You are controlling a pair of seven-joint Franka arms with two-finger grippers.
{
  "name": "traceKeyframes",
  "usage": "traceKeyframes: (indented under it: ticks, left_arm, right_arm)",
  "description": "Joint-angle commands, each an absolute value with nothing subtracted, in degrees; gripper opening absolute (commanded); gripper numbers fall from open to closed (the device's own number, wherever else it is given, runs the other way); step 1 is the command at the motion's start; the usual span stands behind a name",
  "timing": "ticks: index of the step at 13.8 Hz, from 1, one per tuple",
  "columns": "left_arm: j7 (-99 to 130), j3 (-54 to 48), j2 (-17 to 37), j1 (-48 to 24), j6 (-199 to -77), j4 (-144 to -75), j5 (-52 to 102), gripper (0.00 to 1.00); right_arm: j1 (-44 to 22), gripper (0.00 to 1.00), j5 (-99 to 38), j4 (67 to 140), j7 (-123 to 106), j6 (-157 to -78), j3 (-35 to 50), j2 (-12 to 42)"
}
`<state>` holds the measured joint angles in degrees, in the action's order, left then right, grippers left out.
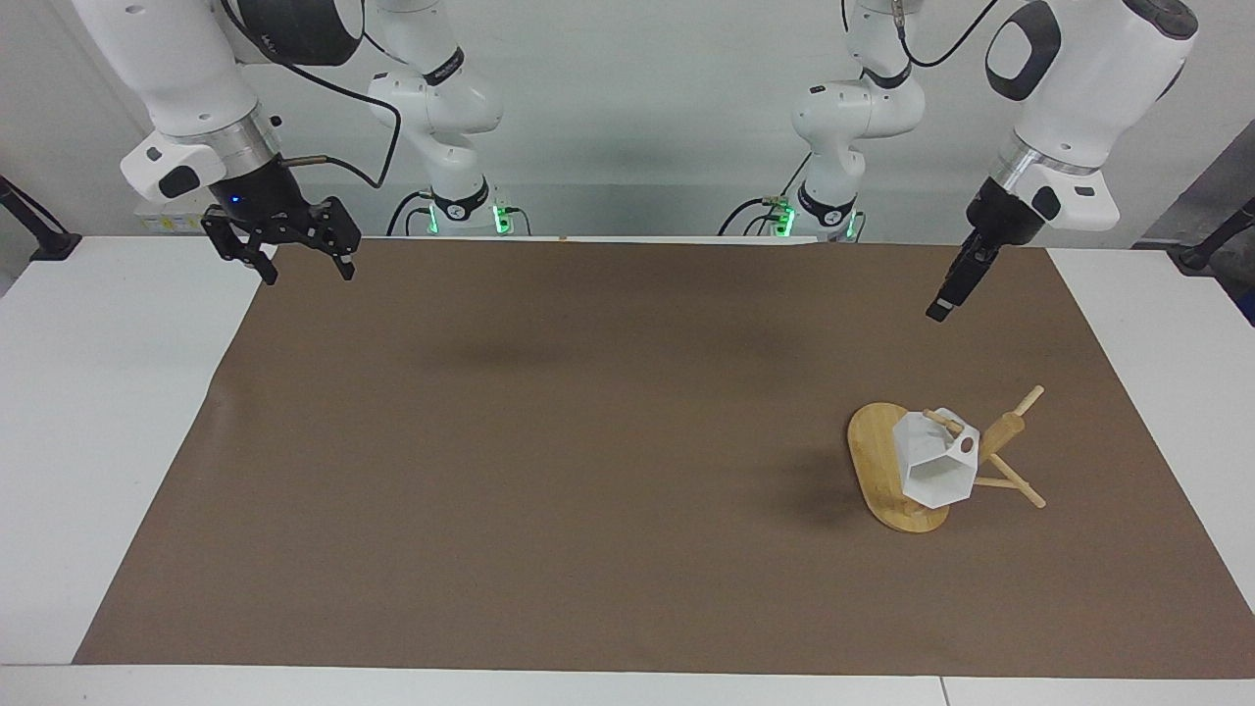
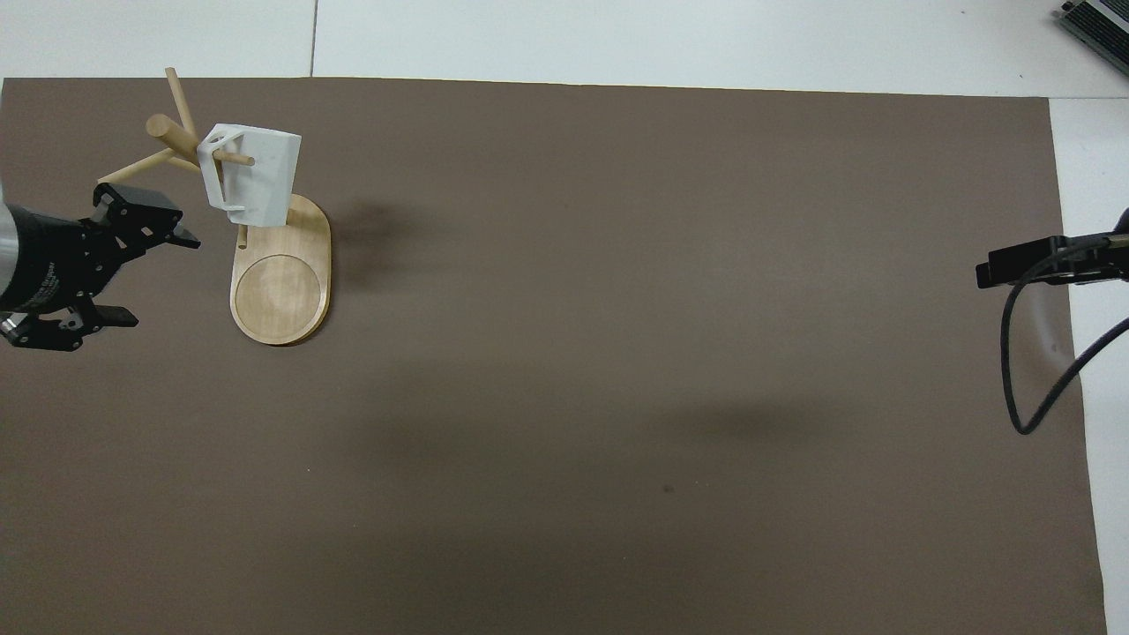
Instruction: Hang cup on rack
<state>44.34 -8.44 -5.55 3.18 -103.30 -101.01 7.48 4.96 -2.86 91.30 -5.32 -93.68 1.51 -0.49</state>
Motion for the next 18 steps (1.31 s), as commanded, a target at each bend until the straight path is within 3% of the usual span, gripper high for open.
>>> traceKeyframes:
  ticks: [1, 4, 9, 18]
  left_arm:
    - [29.51, -7.65, -3.43, 2.72, -100.63, -96.34, 3.96, 1.0]
    - [11.04, -6.6, -2.99, 2.2, -100.37, -94.58, 3.08, 1.0]
    - [-0.94, -4.75, 1.23, -1.05, -90.28, -84.47, -0.61, 1.0]
    - [-6.86, -2.55, 0.44, -3.51, -86.23, -84.81, -0.97, 1.0]
  right_arm:
    - [5.45, 1.0, -3.87, 92.99, -6.24, -95.01, 1.58, -1.85]
    - [5.45, 1.0, -3.87, 92.99, -6.24, -94.92, 1.58, -1.85]
    - [5.36, 1.0, -3.87, 92.99, -6.15, -94.92, 1.58, -1.85]
    - [5.36, 1.0, -3.87, 92.99, -6.15, -94.75, 1.58, -1.93]
